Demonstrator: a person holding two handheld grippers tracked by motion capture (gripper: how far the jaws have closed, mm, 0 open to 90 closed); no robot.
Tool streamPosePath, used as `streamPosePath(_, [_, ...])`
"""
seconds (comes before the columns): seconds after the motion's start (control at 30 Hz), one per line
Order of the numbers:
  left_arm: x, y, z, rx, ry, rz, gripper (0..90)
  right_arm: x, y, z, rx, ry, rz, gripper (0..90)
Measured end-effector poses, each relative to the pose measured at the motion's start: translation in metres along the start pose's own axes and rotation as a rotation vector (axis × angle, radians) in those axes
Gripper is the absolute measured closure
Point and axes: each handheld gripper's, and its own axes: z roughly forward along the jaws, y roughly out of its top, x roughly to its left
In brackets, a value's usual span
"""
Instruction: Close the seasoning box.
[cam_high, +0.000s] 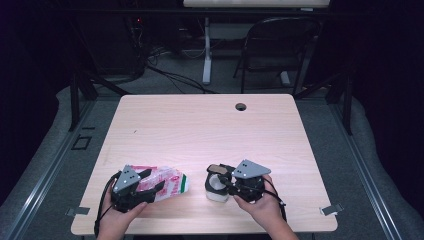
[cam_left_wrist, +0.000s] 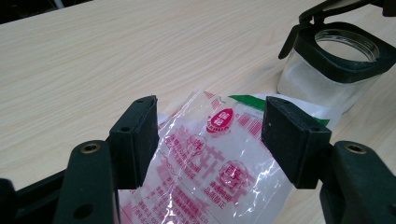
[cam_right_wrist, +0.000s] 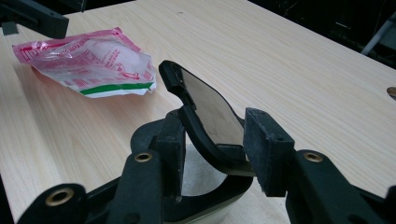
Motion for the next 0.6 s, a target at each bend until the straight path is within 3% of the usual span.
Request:
streamPosePath(0.17, [0.0, 0.0007, 0.0011, -0.004, -0.003, -0.002, 36.4, 0.006, -0.0022, 0.0004, 0.004, -0.014, -0.048, 58.7])
streamPosePath(0.6, [0.0022, -0.0007, 0.0006, 0.0, 0.003, -0.008, 36.4, 0.0097, -0.0043, 0.0013, -0.009, -0.008, -0.062, 57.7])
